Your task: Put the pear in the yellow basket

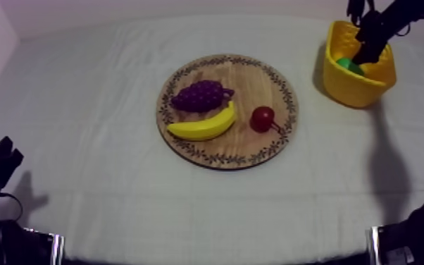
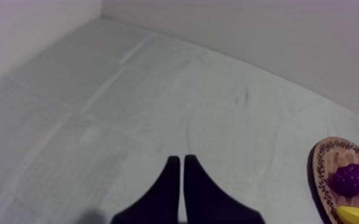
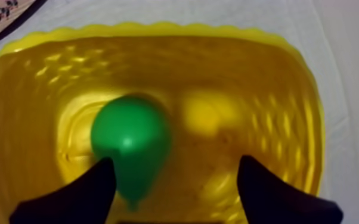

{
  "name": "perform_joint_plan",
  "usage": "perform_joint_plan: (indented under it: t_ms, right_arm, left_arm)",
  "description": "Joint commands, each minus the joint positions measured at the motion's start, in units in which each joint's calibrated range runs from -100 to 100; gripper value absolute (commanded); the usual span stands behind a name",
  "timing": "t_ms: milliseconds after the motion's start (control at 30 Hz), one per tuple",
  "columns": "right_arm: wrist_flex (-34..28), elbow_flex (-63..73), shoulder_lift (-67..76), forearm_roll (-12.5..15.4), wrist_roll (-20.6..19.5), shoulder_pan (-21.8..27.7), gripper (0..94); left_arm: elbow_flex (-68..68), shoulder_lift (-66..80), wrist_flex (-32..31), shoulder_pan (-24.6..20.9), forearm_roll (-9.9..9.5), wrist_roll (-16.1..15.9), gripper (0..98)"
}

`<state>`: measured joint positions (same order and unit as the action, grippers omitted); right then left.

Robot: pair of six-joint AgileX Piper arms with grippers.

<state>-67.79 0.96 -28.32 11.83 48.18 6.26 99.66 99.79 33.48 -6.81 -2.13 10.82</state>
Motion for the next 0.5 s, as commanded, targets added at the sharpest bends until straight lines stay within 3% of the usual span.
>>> perform_joint_plan:
  t_ms: [0,100,167,333,467]
  right_arm:
    - [0.83,-0.43,1.19,0.10,-1.37,0.01,50.6]
    - [3.72,-2.63,3.90,0.45,-3.89,0.11,21.8]
    - [6.86,-5.21,6.43,0.58,-6.15,0.14,11.1]
    - [14.02,-14.65,15.21,-0.29,-12.39,-0.44,2.5]
    - [21.03,-25.05,24.70,-3.35,-22.62,-1.44,1.2]
  left_arm:
    - [0.00,0.04,-0.01,-0.03,0.01,0.00,0.1]
    - [0.00,0.04,-0.01,-0.03,0.01,0.00,0.1]
    - [0.00,0.04,-0.01,-0.03,0.01,0.00,0.1]
    - [0.00,0.04,-0.01,-0.03,0.01,0.00,0.1]
    - [0.00,0.04,-0.01,-0.03,0.01,0.00,0.1]
